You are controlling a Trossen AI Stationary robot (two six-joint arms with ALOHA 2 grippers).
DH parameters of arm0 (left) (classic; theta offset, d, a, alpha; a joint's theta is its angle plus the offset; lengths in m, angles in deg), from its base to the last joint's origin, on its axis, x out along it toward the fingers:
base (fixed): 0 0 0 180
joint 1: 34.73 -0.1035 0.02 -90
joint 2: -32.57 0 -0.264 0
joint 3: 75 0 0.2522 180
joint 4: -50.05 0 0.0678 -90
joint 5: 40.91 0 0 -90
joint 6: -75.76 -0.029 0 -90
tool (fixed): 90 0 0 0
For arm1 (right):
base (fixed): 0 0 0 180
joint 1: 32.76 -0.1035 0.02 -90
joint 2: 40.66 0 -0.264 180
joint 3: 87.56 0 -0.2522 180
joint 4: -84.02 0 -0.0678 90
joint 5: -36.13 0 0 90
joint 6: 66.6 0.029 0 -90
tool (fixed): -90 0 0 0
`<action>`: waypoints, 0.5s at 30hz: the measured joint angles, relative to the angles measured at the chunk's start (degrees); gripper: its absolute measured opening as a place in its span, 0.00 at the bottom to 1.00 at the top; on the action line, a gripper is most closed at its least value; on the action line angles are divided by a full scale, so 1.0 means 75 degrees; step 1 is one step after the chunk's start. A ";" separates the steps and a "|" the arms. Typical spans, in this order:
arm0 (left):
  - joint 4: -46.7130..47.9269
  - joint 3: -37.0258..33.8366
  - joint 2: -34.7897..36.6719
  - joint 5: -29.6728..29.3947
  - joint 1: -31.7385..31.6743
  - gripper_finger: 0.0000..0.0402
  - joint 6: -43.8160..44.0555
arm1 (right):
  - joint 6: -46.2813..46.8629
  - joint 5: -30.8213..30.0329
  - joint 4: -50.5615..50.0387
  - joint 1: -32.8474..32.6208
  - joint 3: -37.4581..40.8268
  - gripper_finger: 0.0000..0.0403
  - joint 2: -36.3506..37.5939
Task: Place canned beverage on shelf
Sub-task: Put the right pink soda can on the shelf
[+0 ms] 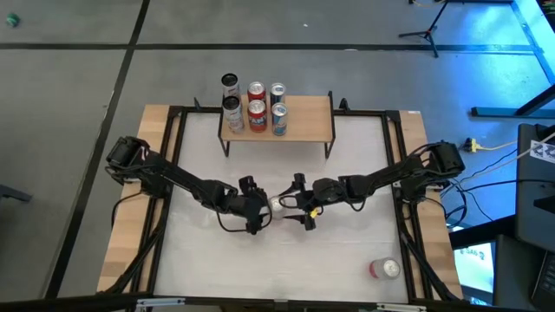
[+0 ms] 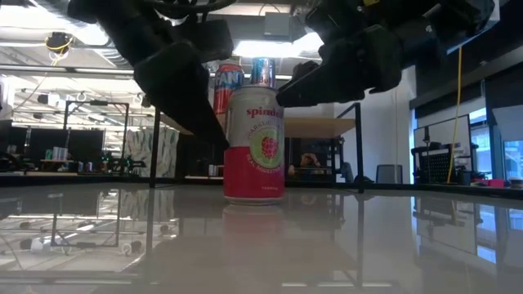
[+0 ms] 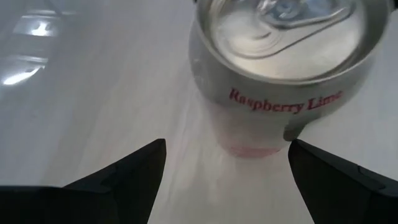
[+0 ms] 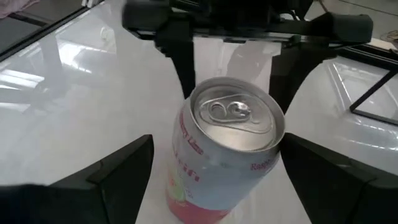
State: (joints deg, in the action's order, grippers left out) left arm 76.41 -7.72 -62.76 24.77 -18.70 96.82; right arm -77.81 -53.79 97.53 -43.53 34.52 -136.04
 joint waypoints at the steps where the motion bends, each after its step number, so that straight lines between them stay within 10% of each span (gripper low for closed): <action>1: 0.0046 -0.0003 0.0003 -0.0025 0.0005 0.80 0.0030 | 0.0011 0.0003 -0.0011 -0.0006 -0.0002 0.85 0.0023; 15: 0.0195 -0.0009 0.0000 -0.0450 0.0000 0.80 0.0177 | 0.0469 -0.0882 -0.0357 0.0048 -0.0571 0.85 0.0027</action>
State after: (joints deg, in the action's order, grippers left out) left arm 77.87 -7.79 -62.76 21.40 -18.70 98.15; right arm -74.30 -60.41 94.85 -43.17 30.24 -135.83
